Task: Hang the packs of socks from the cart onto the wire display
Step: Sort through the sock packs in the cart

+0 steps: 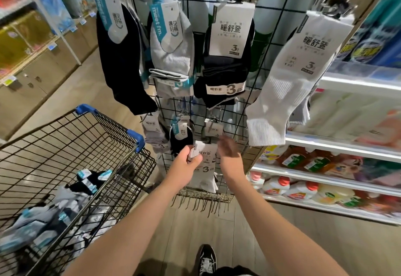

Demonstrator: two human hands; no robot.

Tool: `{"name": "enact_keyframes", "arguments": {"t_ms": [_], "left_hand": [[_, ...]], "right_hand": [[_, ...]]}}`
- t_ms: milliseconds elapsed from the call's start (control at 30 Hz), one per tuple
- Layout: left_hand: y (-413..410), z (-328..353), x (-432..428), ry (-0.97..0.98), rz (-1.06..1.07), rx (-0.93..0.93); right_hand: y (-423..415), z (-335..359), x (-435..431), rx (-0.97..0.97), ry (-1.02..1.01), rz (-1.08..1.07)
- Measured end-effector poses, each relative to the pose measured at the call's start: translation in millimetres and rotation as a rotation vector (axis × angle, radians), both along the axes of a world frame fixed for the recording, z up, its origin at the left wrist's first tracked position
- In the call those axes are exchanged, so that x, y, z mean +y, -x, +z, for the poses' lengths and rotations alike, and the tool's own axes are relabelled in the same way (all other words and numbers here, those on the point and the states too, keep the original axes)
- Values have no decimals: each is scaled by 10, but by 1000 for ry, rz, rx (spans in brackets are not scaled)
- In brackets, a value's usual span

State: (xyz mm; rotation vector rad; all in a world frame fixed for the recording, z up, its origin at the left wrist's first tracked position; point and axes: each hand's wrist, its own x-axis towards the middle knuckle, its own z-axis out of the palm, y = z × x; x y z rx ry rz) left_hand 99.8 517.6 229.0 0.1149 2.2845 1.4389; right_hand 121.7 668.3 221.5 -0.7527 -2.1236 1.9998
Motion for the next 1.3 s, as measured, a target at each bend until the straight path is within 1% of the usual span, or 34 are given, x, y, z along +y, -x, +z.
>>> {"name": "enact_keyframes", "arguments": {"t_ms": [67,100,200,267,333,400,533,567,600,700,767,967,1167,1300], "left_hand": [[27,-10,-9,-21,-14,16],[42,-22,-2,-20,-15,19],[51,41,28,9,-32,-3],[93,29,14,10,-33,11],[151,-9,-37,-14,-42,35],[192,-21,-102,-30,5,45],[260,-26,-284,-90,271,81],[286,-33,-316,-117,309,81],[311,-35,-334,-137,311,87],[386,33,-285,-142,207,119],[417,81,-210,-147,164,141],[430,69,-103,-134,203,161],[462,20,-53,-96,217,147],[479,-11,-57,-99,212,144]], "right_hand": [[-121,50,3,-31,164,88],[-169,81,12,-42,180,125],[-205,143,6,-55,61,197],[-157,165,-22,-65,-21,201],[-94,173,-42,-33,-47,145],[-56,131,-28,4,-70,50],[-117,65,17,-7,-77,-107],[-131,37,33,-13,-76,-118],[-130,15,37,-19,-73,-117],[-59,-13,33,-94,-141,-40],[27,-34,38,-106,-161,-5],[304,-44,-11,-178,-252,17],[439,-137,-84,-201,-204,-31],[491,-140,-36,-217,-227,-36]]}}
